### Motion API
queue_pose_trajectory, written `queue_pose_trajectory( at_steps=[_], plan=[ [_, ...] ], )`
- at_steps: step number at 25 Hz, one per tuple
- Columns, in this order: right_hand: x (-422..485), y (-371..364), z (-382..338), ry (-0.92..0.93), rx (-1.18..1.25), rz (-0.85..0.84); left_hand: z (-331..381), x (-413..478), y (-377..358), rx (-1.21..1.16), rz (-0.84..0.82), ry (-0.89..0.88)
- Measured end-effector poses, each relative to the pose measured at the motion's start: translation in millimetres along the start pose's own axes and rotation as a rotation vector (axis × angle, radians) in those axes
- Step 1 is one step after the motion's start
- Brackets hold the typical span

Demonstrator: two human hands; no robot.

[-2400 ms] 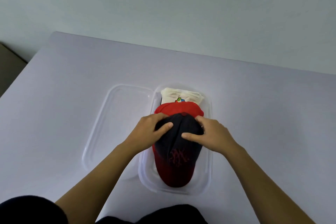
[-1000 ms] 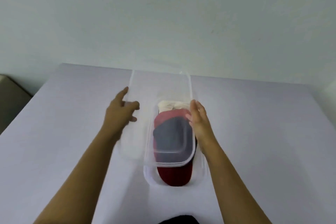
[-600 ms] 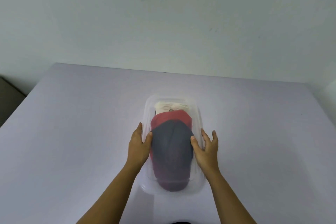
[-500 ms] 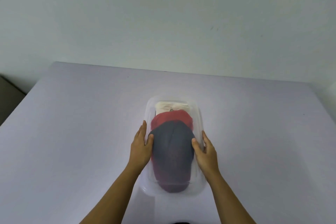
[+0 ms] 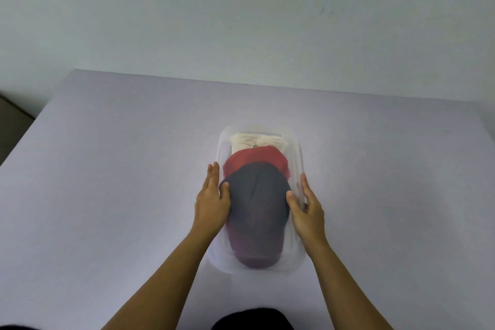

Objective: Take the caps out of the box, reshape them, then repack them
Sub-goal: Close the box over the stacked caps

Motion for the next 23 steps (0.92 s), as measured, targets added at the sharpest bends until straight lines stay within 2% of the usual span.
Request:
queue_pose_trajectory(
  at_steps=[9, 12, 15, 19, 23],
  plan=[
    [-6.7, -4.4, -7.5, 0.034, -0.104, 0.096, 3.4, -5.4, 1.9, 0.029, 0.117, 0.007],
    [-11.4, -4.6, -10.1, -0.024, -0.133, 0.043, 5.3, -6.9, 6.1, 0.024, 0.067, 0.041],
    [-16.0, -3.7, -10.8, -0.069, -0.217, -0.029, 5.2, -8.2, 9.2, 0.054, 0.042, -0.002],
    [-14.7, -4.4, -10.5, -0.06, -0.228, 0.019, -0.5, -11.7, 7.8, 0.134, 0.048, -0.051],
    [-11.8, -9.7, -8.8, -0.018, -0.34, 0.087, -1.4, -11.7, 3.6, 0.226, 0.091, -0.026]
  ],
)
Point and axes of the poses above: each hand's wrist, its own x-axis towards the middle knuckle, its own y-axis out of the back of the hand, z = x × y, the point moved 3 cm from there along x, towards the middle knuckle, and after that the axes turned 5 degrees about -x, right-handed, at the moved point
